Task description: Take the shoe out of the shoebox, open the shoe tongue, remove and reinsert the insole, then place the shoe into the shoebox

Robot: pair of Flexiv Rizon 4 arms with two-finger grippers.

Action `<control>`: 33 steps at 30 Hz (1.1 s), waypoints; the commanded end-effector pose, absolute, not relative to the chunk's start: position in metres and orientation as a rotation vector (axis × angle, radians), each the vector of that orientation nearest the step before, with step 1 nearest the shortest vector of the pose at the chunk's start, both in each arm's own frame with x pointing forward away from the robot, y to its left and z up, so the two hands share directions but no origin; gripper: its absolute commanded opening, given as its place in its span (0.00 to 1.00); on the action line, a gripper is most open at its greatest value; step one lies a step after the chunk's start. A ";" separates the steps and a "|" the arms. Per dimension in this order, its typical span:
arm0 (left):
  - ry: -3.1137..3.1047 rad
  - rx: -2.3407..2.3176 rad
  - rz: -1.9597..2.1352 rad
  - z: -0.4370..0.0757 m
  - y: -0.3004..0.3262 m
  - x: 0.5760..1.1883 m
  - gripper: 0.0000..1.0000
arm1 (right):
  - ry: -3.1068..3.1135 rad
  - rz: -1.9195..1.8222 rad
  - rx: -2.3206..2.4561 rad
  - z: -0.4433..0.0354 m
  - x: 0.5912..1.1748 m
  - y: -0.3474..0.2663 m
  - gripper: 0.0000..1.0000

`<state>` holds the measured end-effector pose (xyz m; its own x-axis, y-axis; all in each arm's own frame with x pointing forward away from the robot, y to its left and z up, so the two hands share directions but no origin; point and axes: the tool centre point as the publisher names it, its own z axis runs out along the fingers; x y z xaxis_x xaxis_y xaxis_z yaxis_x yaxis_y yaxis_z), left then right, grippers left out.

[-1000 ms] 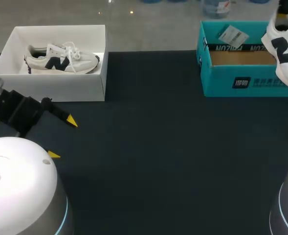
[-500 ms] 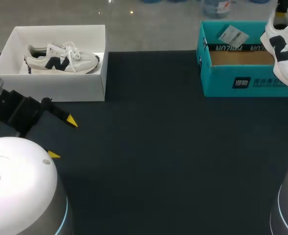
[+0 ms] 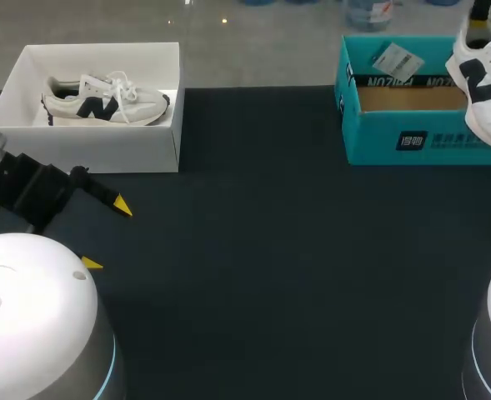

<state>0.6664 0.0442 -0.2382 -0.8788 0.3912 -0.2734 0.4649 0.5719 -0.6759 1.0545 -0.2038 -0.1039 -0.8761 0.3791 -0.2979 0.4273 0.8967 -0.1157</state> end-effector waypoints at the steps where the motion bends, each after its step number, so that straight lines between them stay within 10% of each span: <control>1: 2.705 0.740 -1.202 -0.239 0.044 0.667 1.00 | 2.774 -0.417 0.903 -0.090 1.076 -0.190 0.00; 14: 2.705 0.740 -1.202 -0.239 0.044 0.667 1.00 | 2.426 -0.368 1.778 -0.104 1.075 -0.214 0.00; 33: 2.705 0.740 -1.202 -0.239 0.044 0.667 1.00 | 2.359 -0.330 1.818 -0.106 1.074 -0.216 0.00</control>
